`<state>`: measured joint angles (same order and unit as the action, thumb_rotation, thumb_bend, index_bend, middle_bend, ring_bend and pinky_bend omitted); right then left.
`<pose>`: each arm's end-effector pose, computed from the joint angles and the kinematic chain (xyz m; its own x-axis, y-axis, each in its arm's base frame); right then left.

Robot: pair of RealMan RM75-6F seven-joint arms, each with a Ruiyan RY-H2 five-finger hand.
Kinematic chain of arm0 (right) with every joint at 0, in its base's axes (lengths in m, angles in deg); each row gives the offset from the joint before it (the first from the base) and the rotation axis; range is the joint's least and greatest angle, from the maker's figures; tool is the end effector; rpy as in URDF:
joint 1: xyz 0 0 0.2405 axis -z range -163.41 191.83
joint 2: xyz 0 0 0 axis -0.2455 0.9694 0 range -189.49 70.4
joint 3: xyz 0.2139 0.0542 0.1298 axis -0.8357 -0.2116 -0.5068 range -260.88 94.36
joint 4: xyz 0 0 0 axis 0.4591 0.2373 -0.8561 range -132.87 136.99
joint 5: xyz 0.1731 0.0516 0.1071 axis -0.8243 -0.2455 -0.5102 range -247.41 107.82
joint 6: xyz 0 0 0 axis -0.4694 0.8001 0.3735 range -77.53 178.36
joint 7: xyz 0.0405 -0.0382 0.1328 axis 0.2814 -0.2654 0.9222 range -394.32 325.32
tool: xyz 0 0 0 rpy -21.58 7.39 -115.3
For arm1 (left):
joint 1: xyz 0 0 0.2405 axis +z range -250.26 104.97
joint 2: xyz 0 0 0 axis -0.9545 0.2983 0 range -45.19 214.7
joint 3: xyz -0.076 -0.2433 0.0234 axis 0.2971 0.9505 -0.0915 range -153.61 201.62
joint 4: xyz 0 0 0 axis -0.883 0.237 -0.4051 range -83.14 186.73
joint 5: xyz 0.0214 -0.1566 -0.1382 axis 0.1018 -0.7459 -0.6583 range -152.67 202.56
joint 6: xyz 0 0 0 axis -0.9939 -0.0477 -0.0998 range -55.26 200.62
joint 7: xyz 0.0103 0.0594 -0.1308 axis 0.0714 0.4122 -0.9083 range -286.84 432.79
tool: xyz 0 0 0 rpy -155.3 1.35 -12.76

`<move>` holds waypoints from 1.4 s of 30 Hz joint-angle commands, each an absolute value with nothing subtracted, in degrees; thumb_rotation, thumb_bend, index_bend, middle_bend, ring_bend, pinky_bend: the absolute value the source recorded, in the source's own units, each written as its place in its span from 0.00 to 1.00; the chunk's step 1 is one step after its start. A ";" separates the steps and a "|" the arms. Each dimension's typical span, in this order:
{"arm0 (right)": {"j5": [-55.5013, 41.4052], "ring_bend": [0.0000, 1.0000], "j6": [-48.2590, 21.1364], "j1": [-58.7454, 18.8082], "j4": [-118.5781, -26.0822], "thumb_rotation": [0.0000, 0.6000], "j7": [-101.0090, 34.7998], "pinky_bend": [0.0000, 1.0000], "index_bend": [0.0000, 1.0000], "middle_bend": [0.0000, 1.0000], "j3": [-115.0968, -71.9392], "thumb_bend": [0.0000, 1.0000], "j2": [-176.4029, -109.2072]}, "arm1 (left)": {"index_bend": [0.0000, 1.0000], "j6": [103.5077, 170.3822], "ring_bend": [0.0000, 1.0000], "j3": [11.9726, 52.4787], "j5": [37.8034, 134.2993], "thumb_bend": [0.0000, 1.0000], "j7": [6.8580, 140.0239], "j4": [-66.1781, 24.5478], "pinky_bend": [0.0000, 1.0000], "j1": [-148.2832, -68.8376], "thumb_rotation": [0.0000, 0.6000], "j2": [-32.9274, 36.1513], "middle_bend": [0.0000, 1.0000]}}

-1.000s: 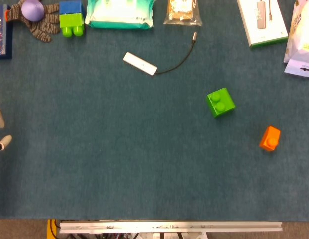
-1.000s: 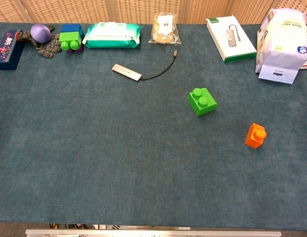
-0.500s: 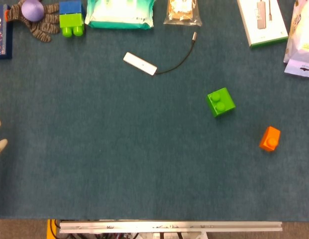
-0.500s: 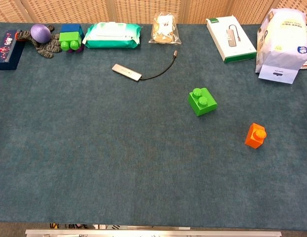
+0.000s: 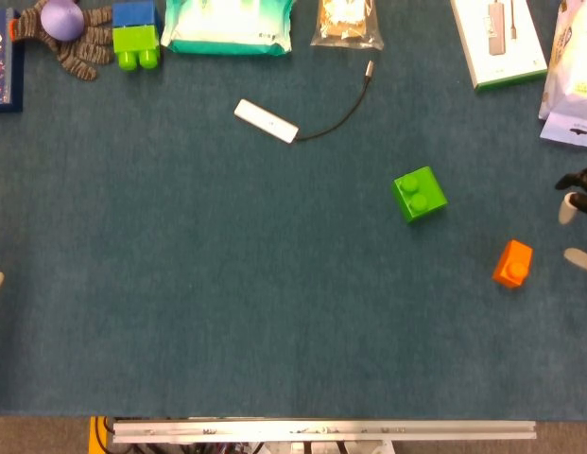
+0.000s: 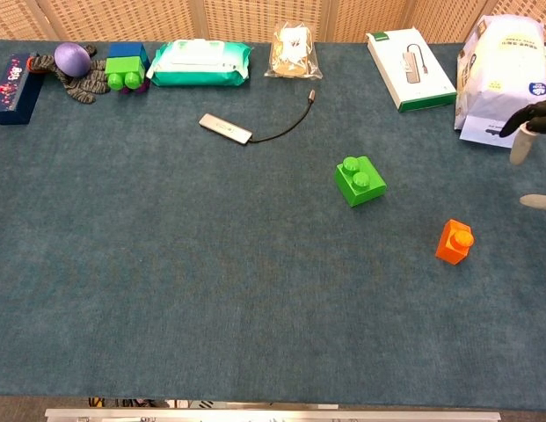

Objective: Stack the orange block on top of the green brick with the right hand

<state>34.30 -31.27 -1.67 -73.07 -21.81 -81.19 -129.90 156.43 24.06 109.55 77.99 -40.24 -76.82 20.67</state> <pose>-0.2963 -0.2191 0.1121 0.4439 -0.1083 0.8895 -0.8200 -0.4495 0.3545 -0.3226 0.1666 0.1516 0.4785 0.0806 0.8744 0.8763 0.0205 -0.4814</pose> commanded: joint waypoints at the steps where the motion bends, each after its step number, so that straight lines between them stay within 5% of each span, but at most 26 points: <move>1: 35.21 0.26 -29.24 -2.92 -73.30 1.00 -22.89 0.30 0.54 0.31 -80.14 0.00 -129.44 | 0.51 156.40 0.21 24.12 109.61 0.11 77.87 -40.16 0.18 -76.85 1.00 20.70 0.35; 12: 34.67 0.14 -21.80 -6.00 -75.01 1.00 -28.02 0.25 0.54 0.18 -78.12 0.00 -128.41 | 0.51 156.11 0.21 24.23 109.34 0.11 77.75 -40.01 0.18 -76.74 1.00 20.71 0.36; 42: 31.57 0.09 -11.66 -10.93 -76.61 1.00 -39.06 0.23 0.49 0.13 -76.99 0.00 -131.10 | 0.52 155.97 0.22 24.18 108.86 0.11 76.99 -38.92 0.18 -76.04 1.00 20.15 0.38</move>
<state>31.68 -11.85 -10.77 -76.45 -38.85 -76.98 -131.05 155.97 24.18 108.86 76.98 -38.92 -76.04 20.15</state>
